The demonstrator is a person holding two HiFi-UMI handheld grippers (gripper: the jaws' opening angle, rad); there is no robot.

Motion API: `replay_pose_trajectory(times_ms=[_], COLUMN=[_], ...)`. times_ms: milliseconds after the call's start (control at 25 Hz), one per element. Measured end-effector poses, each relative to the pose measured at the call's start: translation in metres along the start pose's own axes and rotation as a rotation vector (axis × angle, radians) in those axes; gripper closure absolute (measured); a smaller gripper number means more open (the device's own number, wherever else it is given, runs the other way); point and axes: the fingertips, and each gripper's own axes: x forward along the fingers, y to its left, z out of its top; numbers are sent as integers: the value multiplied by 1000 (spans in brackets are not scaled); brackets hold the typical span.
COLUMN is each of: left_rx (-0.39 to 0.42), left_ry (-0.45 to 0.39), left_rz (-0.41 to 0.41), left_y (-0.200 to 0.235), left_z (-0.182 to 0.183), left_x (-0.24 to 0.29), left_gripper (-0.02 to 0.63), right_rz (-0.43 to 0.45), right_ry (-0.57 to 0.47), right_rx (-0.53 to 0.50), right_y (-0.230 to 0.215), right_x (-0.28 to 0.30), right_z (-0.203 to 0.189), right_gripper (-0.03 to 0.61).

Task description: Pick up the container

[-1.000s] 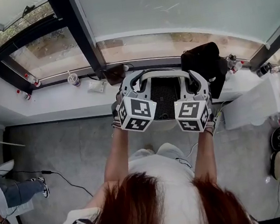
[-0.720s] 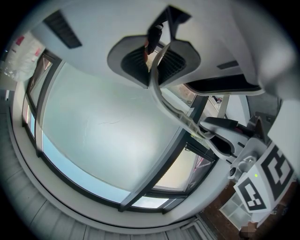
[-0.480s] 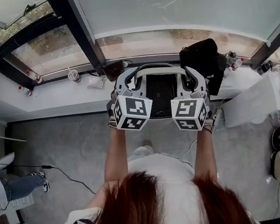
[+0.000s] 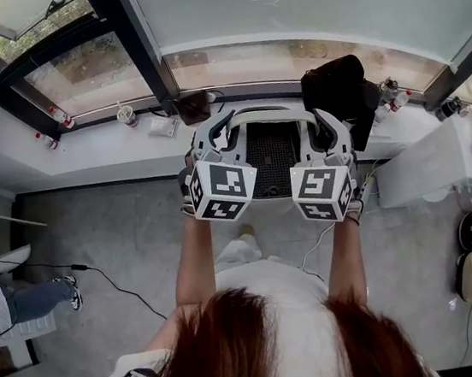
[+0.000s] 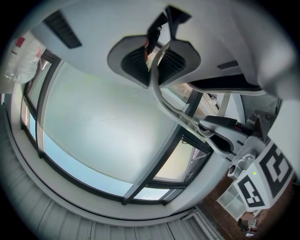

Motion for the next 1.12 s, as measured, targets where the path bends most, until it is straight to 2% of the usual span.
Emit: replay_pose_trajectory(times_ms=[440, 1120], left_rx=[2, -8], left_ry=[-3, -32], left_rz=[17, 32], left_y=[-29, -49], left_z=[12, 26], left_x=[-43, -103], left_gripper=[558, 558], right_rz=[4, 7], right_ry=[-24, -54], right_rx=[-2, 5], right_y=[-4, 2], right_x=[-49, -111], right_z=[-2, 10], right_gripper=[509, 509])
